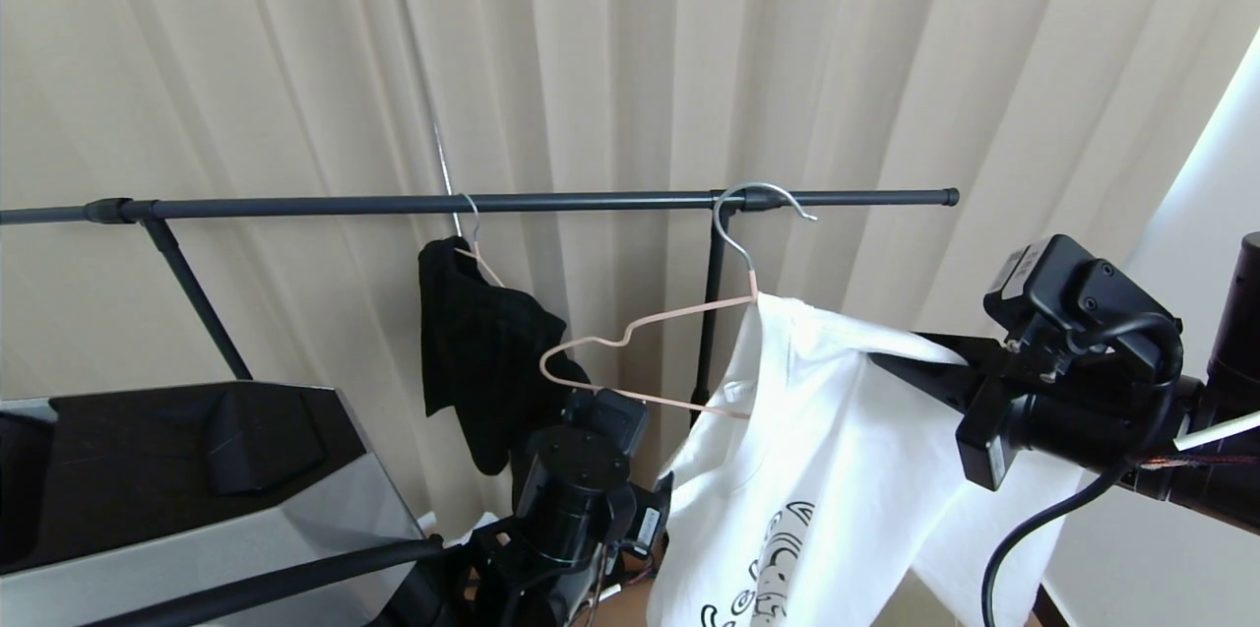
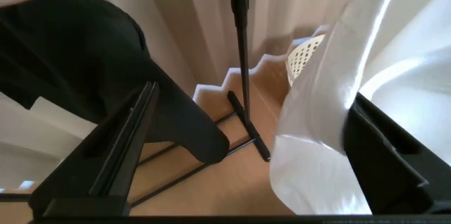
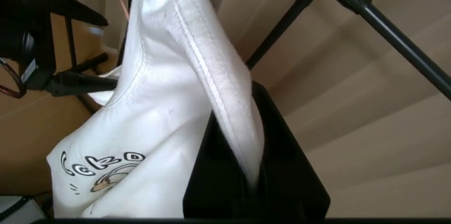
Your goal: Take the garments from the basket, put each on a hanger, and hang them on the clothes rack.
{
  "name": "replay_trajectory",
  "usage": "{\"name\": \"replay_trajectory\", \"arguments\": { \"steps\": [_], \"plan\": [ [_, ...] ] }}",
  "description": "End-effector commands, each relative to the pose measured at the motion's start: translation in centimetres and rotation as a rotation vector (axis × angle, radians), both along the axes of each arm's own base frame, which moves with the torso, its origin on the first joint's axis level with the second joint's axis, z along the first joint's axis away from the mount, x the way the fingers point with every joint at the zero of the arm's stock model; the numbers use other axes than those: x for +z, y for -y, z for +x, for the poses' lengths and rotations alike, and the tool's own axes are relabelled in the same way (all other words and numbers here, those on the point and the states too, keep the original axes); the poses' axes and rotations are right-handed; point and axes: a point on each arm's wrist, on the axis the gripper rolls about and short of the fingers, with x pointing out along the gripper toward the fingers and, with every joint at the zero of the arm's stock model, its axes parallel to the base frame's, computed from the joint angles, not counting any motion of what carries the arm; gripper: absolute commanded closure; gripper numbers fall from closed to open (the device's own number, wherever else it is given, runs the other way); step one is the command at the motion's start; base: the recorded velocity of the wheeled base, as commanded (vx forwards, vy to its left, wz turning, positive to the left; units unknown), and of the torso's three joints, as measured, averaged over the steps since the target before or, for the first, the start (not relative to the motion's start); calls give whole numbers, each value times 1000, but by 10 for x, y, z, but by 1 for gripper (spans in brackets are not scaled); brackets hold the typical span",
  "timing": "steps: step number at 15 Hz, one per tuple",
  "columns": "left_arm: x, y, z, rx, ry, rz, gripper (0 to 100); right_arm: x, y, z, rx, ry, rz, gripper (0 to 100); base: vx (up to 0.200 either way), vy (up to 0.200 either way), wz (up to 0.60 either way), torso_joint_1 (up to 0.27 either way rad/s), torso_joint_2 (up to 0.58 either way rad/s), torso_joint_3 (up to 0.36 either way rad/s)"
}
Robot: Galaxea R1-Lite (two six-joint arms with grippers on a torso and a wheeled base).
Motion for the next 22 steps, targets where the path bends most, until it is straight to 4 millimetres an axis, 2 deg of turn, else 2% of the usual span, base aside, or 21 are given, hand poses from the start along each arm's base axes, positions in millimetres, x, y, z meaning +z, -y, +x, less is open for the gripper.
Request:
{"name": "replay_trajectory", "arguments": {
  "steps": [1, 7, 11, 13, 22],
  "plan": [
    [3, 0, 2, 5, 9, -8, 100, 0, 0, 0, 0, 1, 0, 100, 0, 0, 0, 0, 0, 0],
    [29, -18, 17, 75, 95, -60, 100, -11, 6, 15, -45, -45, -18, 100, 0, 0, 0, 0, 0, 0],
    [33, -28, 26, 111, 110, -56, 100, -14, 10, 19, -47, -58, -16, 100, 0, 0, 0, 0, 0, 0],
    [37, -36, 38, 149, 126, -66, 100, -13, 14, 21, -47, -59, -10, 100, 0, 0, 0, 0, 0, 0],
    [46, -62, 66, 250, 165, -76, 100, -11, 17, 19, -59, -49, -5, 100, 0, 0, 0, 0, 0, 0]
  ]
}}
